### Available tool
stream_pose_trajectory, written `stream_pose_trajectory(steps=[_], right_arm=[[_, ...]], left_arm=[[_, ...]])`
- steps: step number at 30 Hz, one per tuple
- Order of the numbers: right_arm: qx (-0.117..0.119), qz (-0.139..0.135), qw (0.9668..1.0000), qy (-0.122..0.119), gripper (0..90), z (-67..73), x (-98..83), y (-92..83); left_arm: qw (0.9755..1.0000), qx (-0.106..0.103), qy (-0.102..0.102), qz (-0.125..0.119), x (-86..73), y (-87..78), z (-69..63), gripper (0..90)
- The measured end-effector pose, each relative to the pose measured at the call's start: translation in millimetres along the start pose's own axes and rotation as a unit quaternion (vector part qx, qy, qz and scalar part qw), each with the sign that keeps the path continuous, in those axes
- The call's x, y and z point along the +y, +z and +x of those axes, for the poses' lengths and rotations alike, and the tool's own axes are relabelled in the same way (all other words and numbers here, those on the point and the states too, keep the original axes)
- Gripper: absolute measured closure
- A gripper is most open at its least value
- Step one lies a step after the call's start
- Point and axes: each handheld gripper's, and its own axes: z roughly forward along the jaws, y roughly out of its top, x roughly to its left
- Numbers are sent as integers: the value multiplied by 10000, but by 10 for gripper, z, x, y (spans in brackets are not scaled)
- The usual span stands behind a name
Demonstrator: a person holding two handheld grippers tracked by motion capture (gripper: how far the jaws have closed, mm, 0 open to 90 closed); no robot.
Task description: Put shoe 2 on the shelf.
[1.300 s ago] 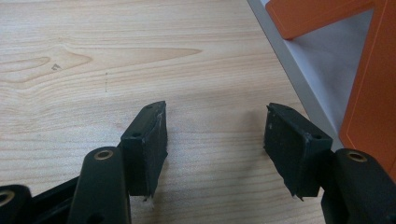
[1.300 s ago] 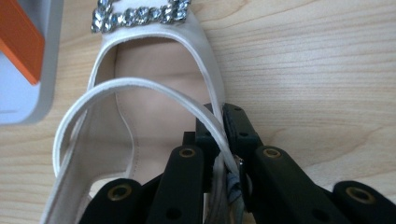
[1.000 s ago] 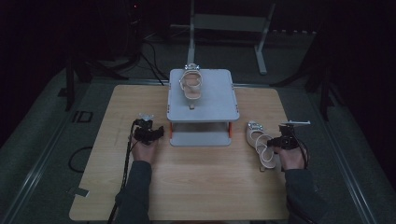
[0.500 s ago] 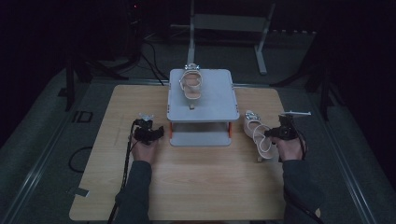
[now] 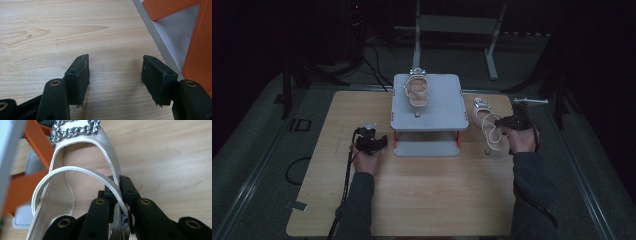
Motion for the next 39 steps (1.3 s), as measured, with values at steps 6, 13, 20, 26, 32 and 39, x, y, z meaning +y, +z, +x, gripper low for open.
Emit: stream_pose_trajectory(steps=[6, 13, 20, 26, 32, 39], right_arm=[[73, -96, 9999, -19, 859, 117, 197, -100], [126, -198, 9997, 39, 859, 228, 378, -223], [205, -277, 9994, 38, 859, 365, 514, -306], [341, -283, 9990, 21, 858, 557, 630, -354], [429, -292, 9986, -23, 858, 723, 699, -383], [402, -279, 9986, -192, 857, 931, 738, -373]], left_arm=[[10000, 2, 3, 2, 0, 0, 0, 400], [10000, 15, 26, 13, 1, 0, -2, 400], [10000, 13, 28, 20, 1, -2, -2, 400], [10000, 14, 28, 23, 2, -2, -1, 401], [10000, 19, 38, 26, 2, -2, -2, 402], [9999, 92, 80, 35, 3, 1, -18, 409]])
